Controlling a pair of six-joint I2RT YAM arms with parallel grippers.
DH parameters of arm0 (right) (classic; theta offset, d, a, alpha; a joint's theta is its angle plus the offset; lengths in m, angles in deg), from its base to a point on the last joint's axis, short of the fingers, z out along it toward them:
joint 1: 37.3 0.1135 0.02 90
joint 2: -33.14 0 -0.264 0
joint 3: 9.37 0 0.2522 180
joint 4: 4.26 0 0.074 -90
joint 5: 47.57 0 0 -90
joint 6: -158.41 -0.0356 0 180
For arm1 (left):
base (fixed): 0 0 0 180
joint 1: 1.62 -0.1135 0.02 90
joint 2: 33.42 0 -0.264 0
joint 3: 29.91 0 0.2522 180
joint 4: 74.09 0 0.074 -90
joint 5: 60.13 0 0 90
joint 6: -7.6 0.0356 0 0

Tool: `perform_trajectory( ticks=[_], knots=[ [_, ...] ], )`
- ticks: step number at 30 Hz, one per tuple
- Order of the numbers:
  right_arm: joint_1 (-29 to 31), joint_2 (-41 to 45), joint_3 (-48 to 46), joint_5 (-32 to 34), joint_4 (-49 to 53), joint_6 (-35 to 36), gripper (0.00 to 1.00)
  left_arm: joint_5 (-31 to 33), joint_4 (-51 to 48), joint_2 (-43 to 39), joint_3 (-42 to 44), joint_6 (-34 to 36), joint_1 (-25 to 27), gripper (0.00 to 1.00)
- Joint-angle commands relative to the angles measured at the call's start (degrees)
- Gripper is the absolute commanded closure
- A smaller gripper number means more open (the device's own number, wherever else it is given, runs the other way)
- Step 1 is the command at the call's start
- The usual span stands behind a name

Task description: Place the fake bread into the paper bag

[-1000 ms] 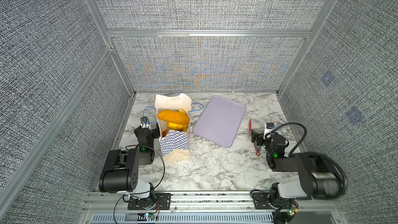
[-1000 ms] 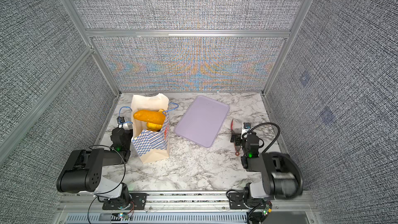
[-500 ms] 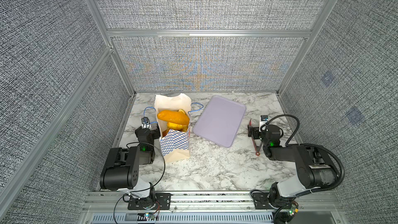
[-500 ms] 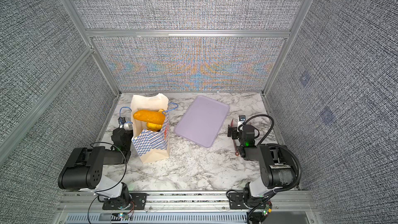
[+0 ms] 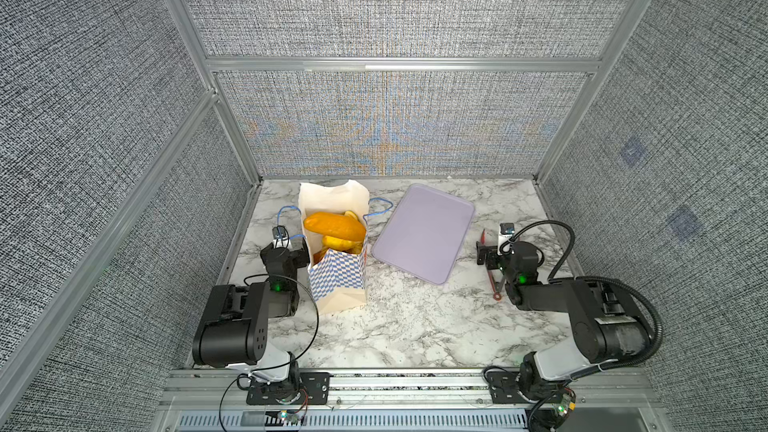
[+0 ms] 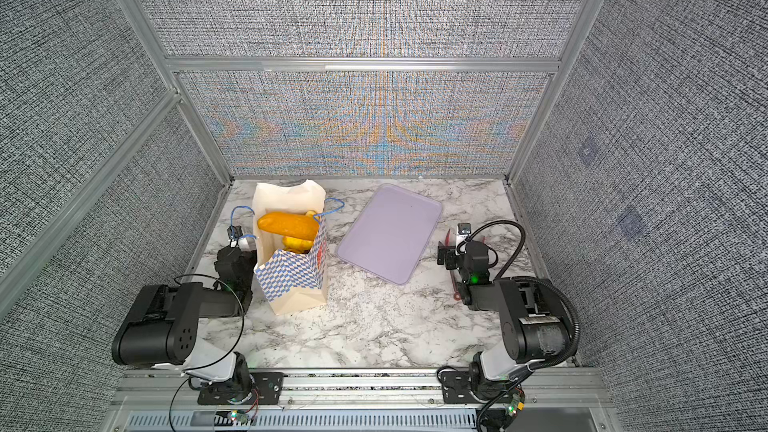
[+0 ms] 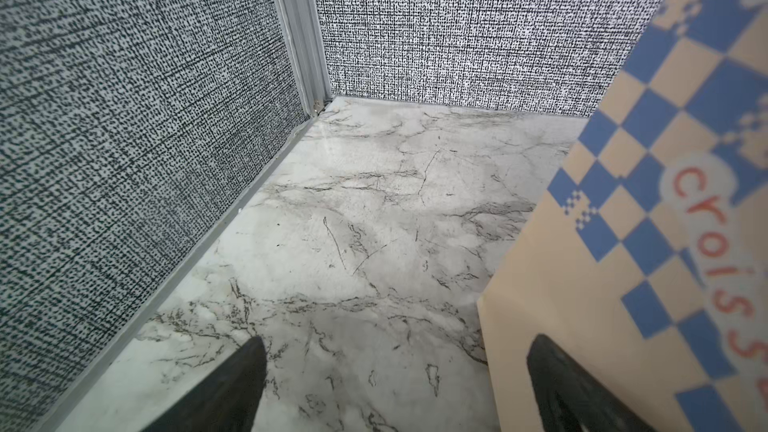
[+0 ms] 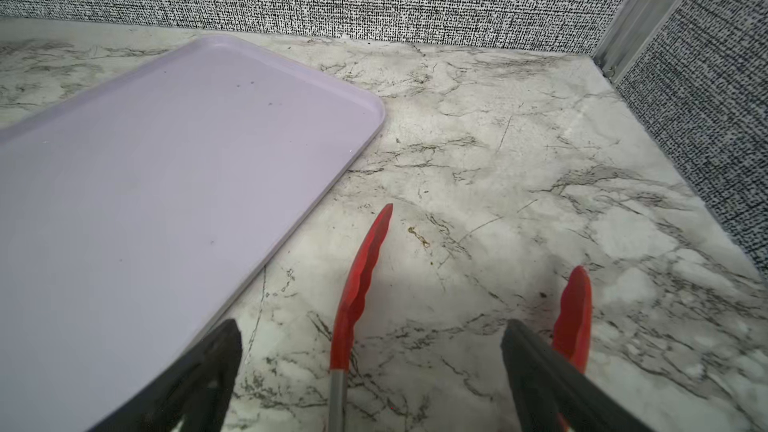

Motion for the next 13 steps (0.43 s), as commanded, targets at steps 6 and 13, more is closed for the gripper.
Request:
perform_trajectory(
  ticks=[6,13],
  knots=[
    [-0.2,-0.9,1.4,0.2,0.2,-0.1,0.01,-0.7,0.9,0.0,-0.3,0.4,0.1,0.01],
    [-0.3,-0.1,0.2,0.1,-1.3,0.2,0.01,-0.6,0.5,0.2,-0.5,0.4,0.0,0.01]
  ],
)
